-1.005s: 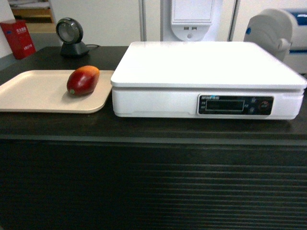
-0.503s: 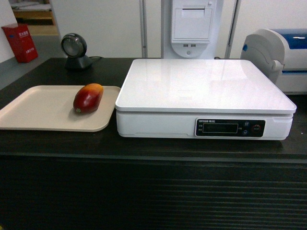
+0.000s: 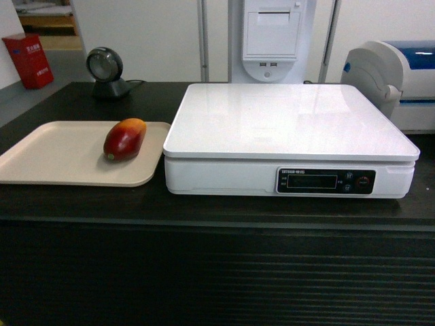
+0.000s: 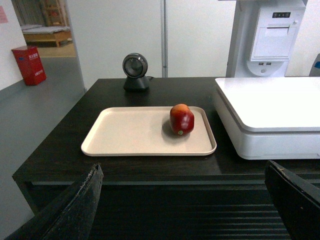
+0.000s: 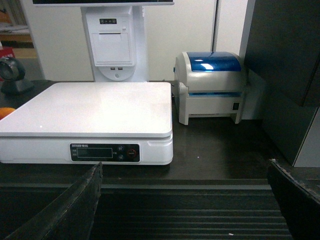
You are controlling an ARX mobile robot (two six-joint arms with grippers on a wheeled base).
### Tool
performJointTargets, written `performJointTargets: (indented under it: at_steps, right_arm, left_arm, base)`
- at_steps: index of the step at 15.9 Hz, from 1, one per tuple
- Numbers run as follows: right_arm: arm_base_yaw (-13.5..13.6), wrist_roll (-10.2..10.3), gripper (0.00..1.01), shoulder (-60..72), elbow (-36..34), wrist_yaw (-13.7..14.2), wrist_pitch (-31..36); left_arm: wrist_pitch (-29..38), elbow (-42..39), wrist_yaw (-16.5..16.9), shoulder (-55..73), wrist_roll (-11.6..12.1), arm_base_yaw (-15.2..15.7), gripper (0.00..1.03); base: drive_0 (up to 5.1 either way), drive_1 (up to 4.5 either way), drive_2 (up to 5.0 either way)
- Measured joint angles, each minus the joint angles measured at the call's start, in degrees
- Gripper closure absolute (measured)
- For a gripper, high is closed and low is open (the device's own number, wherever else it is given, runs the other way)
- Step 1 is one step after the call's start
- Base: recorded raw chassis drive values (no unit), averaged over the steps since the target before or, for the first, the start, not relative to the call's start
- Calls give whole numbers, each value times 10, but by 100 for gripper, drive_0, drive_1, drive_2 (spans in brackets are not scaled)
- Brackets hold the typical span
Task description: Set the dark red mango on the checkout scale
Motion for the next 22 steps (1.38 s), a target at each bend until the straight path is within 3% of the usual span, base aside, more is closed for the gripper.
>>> performJointTargets:
  at_steps: [3,4,5,6,7,10,12,13,14,16,19,22]
  right_arm:
    - [0,0,3,0,0,0,0]
    - [0,0,3,0,0,0,0]
    - [0,0,3,0,0,1,0]
    - [0,0,3,0,0,-2,0]
    - [0,0,3,0,0,0,0]
    - [0,0,3,0,0,0,0]
    - [0,0,3,0,0,0,0]
    - [0,0,3,0,0,0,0]
    - [0,0,3,0,0,0,0]
    - [0,0,3,0,0,0,0]
    - [0,0,3,0,0,0,0]
    - [0,0,3,0,0,0,0]
  left_arm:
    - [0,0,0,0,0,0,5]
    - [-2,0,-23,4,-5,-8,5]
    - [27,7,-128,46,-26,-46,5]
    - [85,24,-177,114,-29,-31,5]
    - [147,39,-176,169,-31,13,5]
    - [357,82,-49,389,-30,87,5]
    - [483,146,15,572,-30,97,5]
    - [515,188,40,652,-30,90,5]
    - [519,242,66,739,-30,78,5]
    - [461,352,118,898,-30,47,5]
    - [387,498,148,1046,-15,2,5]
    - [310,613,157,1132,1,-23,5]
  base:
    - [0,0,0]
    - [0,0,0]
    - [0,0,0]
    - [0,0,0]
    - [0,0,0]
    - [0,0,0]
    - [0,0,0]
    - [0,0,0]
    - [0,0,0]
    - [0,0,0]
    - [0,0,0]
    - [0,0,0]
